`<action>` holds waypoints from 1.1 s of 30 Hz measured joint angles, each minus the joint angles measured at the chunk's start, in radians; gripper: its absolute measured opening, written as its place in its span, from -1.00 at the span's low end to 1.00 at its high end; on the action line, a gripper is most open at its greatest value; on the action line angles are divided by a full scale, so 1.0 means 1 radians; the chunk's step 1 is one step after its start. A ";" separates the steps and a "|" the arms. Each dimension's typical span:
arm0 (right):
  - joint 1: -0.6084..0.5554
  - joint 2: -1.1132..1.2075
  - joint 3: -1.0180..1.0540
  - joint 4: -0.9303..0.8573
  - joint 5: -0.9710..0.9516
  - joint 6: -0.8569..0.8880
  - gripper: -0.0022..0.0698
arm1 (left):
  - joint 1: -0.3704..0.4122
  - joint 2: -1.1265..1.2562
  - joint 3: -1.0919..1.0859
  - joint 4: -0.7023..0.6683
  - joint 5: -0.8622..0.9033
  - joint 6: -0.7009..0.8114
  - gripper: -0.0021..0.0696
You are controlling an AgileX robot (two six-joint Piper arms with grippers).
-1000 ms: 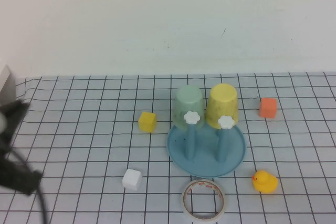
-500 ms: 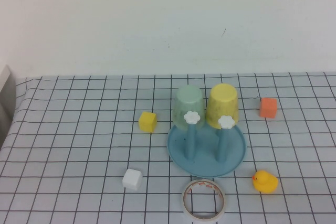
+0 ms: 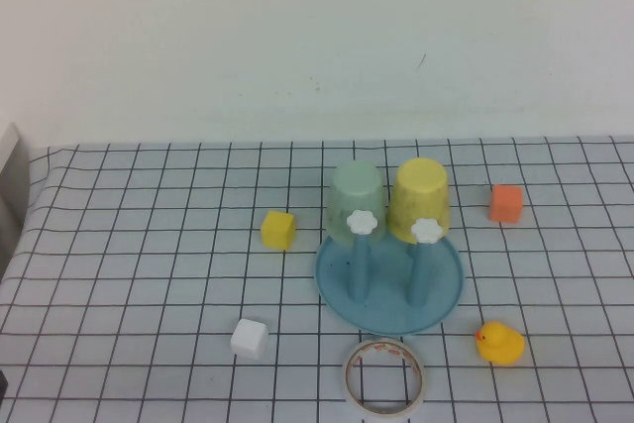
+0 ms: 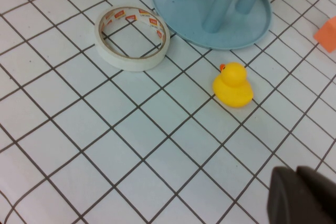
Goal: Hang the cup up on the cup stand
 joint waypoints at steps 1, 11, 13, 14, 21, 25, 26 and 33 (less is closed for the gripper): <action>0.000 0.000 0.000 0.000 0.000 0.000 -0.94 | 0.000 0.000 0.009 0.000 -0.002 -0.003 -0.94; 0.000 0.000 0.000 0.000 0.000 0.000 -0.94 | 0.004 -0.012 0.031 -0.477 0.023 0.455 -0.94; 0.000 0.000 0.000 0.000 0.000 0.000 -0.94 | 0.005 -0.042 0.031 -0.651 0.055 0.697 -0.94; 0.000 0.000 0.000 0.000 0.000 0.000 -0.94 | 0.005 -0.057 0.031 -0.722 0.075 0.804 -0.94; 0.000 0.000 0.000 0.000 0.001 0.000 -0.94 | 0.047 -0.121 0.031 -1.038 0.294 1.053 -0.94; 0.000 0.000 0.000 0.000 0.001 0.000 -0.94 | 0.092 -0.122 0.030 -1.047 0.320 1.051 -0.94; 0.000 0.000 0.000 0.000 0.001 0.000 -0.94 | 0.099 -0.123 0.030 -1.047 0.320 1.051 -0.94; 0.000 0.000 0.000 0.000 0.001 0.000 -0.94 | 0.122 -0.124 0.030 -1.047 0.322 1.100 -0.94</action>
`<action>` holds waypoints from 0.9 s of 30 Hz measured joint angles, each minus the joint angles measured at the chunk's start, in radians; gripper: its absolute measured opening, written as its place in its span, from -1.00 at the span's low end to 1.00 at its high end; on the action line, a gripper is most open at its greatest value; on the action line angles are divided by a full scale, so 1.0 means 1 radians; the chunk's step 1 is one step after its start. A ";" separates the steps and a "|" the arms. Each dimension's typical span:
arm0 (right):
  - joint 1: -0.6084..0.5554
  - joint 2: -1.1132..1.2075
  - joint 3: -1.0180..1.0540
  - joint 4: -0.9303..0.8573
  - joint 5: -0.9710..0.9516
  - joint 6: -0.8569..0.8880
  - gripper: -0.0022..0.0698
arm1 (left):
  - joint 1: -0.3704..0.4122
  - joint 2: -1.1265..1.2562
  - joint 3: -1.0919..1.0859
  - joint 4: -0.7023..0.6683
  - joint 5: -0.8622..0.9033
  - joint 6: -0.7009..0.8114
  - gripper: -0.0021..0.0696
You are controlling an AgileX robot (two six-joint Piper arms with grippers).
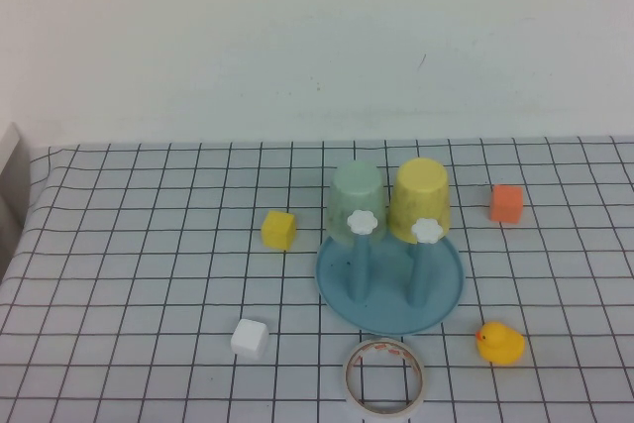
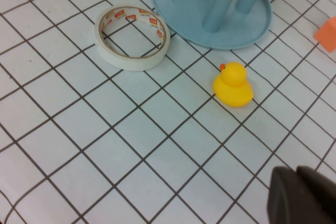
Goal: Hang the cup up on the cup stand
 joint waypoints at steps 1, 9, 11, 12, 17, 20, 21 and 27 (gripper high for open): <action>0.000 0.000 0.000 0.000 0.000 0.000 -0.94 | 0.000 0.000 0.000 0.000 0.000 0.007 -0.94; 0.000 0.000 0.000 0.000 0.003 0.000 -0.94 | 0.001 0.000 0.000 0.000 0.002 0.026 -0.94; 0.000 0.000 0.000 0.000 0.003 0.000 -0.94 | 0.001 0.000 0.000 0.000 0.002 0.026 -0.94; 0.000 0.000 0.000 0.000 0.003 0.000 -0.94 | 0.001 0.000 0.000 0.000 0.002 0.026 -0.94; 0.000 0.000 0.000 0.000 0.003 0.000 -0.94 | 0.001 0.000 0.000 0.000 0.002 0.026 -0.94; 0.000 0.000 0.000 0.000 0.004 0.000 -0.94 | 0.001 0.000 0.000 0.000 0.002 0.013 -0.94; 0.000 0.000 0.000 0.000 0.004 0.000 -0.94 | 0.001 0.000 0.000 0.000 0.003 -0.003 -0.94; 0.000 0.000 0.000 0.000 0.004 0.000 -0.94 | 0.001 0.000 0.000 0.000 0.005 -0.083 -0.94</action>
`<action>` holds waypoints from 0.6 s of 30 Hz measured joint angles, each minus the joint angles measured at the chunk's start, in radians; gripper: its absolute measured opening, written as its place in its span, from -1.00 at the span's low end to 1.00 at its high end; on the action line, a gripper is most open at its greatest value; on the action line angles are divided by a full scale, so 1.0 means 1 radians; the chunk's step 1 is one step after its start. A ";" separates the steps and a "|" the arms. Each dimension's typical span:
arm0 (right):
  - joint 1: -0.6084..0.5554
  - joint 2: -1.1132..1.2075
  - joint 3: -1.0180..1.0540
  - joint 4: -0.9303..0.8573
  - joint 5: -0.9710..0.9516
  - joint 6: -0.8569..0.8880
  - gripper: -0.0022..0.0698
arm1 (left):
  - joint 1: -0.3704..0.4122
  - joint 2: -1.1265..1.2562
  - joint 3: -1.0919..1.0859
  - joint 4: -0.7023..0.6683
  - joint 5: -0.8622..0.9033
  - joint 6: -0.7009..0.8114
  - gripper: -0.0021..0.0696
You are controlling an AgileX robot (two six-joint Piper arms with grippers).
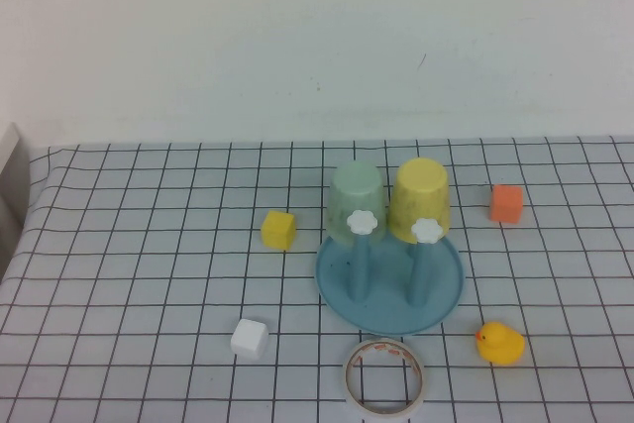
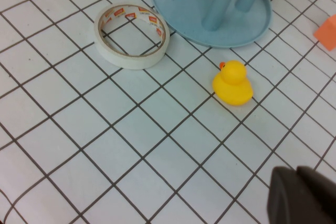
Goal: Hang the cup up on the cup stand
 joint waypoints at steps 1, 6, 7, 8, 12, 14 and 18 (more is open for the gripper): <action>0.000 0.000 0.000 0.000 0.000 0.000 -0.94 | 0.000 0.000 0.000 0.000 0.000 0.000 -0.94; 0.000 0.000 0.000 0.000 0.000 0.000 -0.94 | 0.014 0.000 0.000 0.000 0.001 0.028 -0.94; 0.000 0.000 0.000 0.000 0.000 0.000 -0.94 | 0.025 0.000 0.000 0.000 0.001 0.036 -0.94; 0.000 0.000 0.000 0.000 0.000 0.000 -0.94 | 0.039 0.000 0.000 -0.003 0.001 0.044 -0.94; 0.000 0.000 0.000 0.000 0.001 0.000 -0.94 | 0.075 0.000 0.000 -0.024 0.001 0.105 -0.94; 0.000 0.000 0.000 0.000 0.001 0.000 -0.94 | 0.077 0.000 0.000 -0.041 0.001 0.139 -0.94; 0.000 0.000 0.000 0.000 0.001 0.000 -0.94 | 0.072 0.000 0.000 -0.066 0.002 0.178 -0.94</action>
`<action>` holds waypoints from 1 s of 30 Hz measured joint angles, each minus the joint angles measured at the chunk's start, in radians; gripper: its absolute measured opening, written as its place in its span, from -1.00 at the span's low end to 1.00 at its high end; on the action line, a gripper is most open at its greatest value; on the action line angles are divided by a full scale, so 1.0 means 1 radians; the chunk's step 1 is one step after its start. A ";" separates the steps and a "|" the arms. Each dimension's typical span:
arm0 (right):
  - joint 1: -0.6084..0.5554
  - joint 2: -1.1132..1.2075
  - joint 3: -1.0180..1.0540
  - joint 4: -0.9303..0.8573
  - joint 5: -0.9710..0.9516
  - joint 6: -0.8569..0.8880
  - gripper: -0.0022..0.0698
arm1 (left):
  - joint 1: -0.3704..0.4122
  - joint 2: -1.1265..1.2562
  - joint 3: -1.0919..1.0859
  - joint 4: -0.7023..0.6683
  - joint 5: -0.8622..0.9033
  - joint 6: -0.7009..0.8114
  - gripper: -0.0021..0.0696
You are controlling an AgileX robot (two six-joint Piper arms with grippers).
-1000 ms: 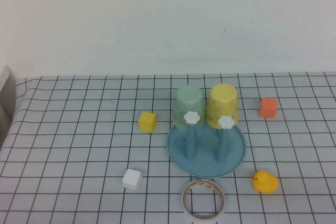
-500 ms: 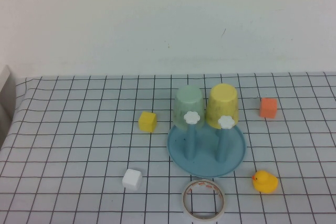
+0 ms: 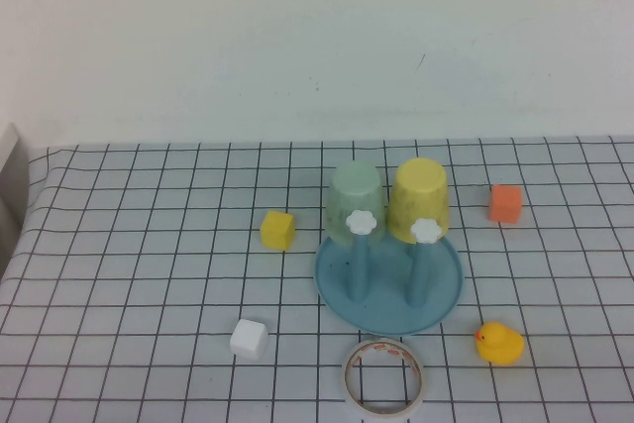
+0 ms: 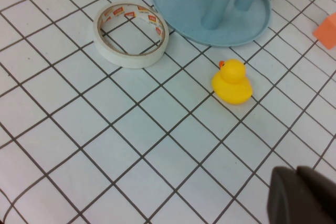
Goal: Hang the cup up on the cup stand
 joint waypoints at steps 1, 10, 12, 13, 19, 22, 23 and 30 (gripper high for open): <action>0.000 0.000 0.000 0.000 0.000 0.000 -0.94 | -0.003 0.000 0.000 -0.004 0.000 0.004 -0.94; 0.000 0.000 0.000 0.000 0.000 0.000 -0.94 | -0.018 0.000 0.000 -0.009 0.000 0.003 -0.94; 0.000 0.000 0.000 0.000 0.000 0.000 -0.94 | -0.018 0.000 0.000 -0.009 0.000 0.010 -0.95; 0.000 0.000 0.000 0.000 0.000 0.000 -0.94 | -0.018 0.000 0.000 -0.011 0.001 0.010 -0.95; 0.000 0.000 0.000 0.000 0.000 0.000 -0.94 | -0.018 0.000 0.000 -0.013 0.001 -0.025 -0.95; 0.000 0.000 0.000 0.000 0.000 0.000 -0.94 | -0.018 0.000 0.000 -0.015 0.002 -0.068 -0.95; 0.000 0.000 0.000 0.000 0.000 0.000 -0.94 | -0.018 0.000 0.000 -0.015 0.002 -0.075 -0.95; 0.000 0.000 0.000 0.000 0.000 0.000 -0.94 | -0.018 0.000 0.000 -0.015 0.002 -0.092 -0.95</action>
